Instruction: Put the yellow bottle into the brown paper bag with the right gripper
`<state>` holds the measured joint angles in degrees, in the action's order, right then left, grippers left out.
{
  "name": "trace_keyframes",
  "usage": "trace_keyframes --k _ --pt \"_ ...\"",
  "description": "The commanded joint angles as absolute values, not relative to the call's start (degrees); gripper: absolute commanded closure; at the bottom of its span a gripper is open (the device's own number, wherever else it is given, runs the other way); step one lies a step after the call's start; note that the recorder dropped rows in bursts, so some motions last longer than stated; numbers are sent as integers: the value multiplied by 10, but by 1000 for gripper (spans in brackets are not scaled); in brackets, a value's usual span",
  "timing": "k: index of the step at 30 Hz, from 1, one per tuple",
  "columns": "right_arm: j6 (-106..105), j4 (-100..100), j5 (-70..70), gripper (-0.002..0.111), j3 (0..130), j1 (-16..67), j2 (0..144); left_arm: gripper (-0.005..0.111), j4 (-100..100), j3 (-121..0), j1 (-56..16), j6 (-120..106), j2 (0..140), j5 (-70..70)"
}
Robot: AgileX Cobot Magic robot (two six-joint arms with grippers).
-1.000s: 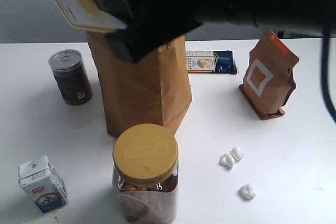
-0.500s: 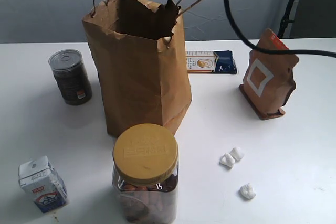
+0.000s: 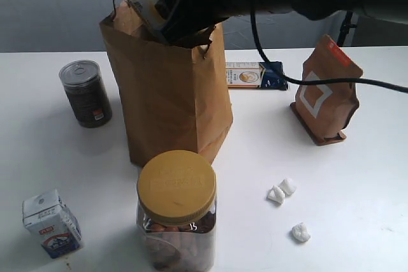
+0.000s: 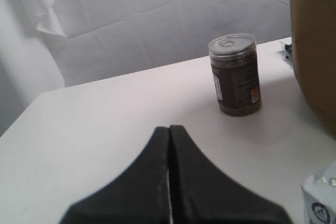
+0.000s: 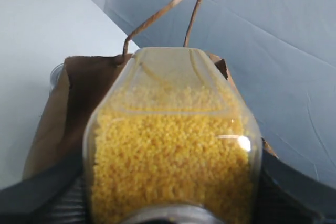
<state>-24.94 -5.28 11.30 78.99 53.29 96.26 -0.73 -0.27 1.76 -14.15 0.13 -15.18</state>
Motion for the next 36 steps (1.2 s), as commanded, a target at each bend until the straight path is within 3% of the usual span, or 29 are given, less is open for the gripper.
trace_keyframes --k 1,5,8,11,12,14,15,17,24,36 --pt "-248 -47 73 69 801 531 959 107 -7 0 18 -137 0 -150" --pt "-248 -47 67 32 801 531 959 107 -7 0 18 -137 0 -150" --pt "-248 -47 67 29 801 531 950 107 -7 0 18 -137 0 -150" --pt "-222 -47 65 37 801 543 919 107 -7 0 18 -137 0 -150" --pt "-208 -47 66 46 801 550 902 107 -7 0 18 -137 0 -150" --pt "-164 -43 87 68 800 563 867 107 -7 0 18 -137 0 -150" --pt "-141 -22 107 86 800 575 845 107 -7 0 18 -137 0 -150" --pt "-131 0 123 107 798 589 820 107 -7 0 18 -137 0 -150" --pt "20 83 65 108 606 601 660 107 -7 0 18 -137 0 -150" --pt "17 48 47 108 325 425 431 107 -7 0 18 -137 0 -150"
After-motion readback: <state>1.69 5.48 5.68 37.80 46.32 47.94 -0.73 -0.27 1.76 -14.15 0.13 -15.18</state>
